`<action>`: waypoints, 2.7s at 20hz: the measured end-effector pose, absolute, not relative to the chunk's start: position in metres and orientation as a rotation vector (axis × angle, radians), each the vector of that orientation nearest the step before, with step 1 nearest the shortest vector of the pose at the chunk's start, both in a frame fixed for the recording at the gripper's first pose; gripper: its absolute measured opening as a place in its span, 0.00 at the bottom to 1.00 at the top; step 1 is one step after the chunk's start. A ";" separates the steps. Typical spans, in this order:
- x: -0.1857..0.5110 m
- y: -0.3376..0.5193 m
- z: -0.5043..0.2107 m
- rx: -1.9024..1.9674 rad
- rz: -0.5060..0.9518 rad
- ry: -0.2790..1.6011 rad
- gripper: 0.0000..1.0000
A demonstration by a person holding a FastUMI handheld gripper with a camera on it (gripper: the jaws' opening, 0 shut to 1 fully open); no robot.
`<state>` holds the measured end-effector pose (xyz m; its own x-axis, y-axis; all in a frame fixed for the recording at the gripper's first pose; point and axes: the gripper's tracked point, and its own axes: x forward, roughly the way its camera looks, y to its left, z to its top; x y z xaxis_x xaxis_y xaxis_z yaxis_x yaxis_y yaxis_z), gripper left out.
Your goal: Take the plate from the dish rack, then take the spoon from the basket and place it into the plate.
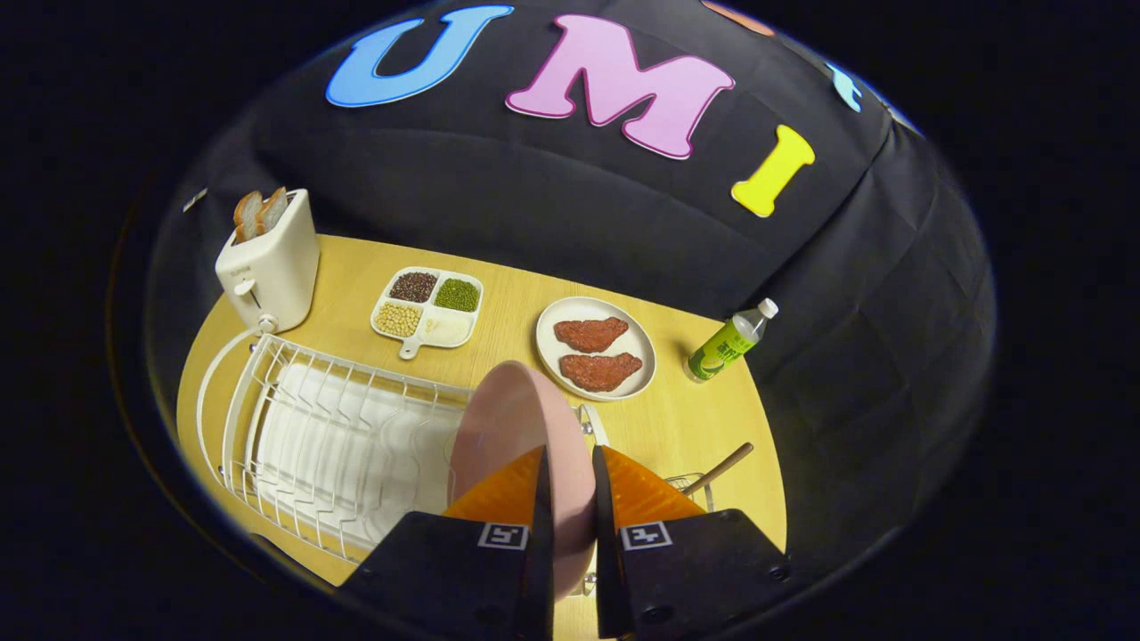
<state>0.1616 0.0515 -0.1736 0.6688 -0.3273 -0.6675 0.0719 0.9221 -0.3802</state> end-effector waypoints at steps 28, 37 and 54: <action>-0.067 0.064 -0.225 0.403 0.100 0.902 0.23; -0.064 0.055 -0.309 0.474 0.103 0.957 0.24; -0.032 -0.079 -0.232 0.160 0.021 0.641 0.98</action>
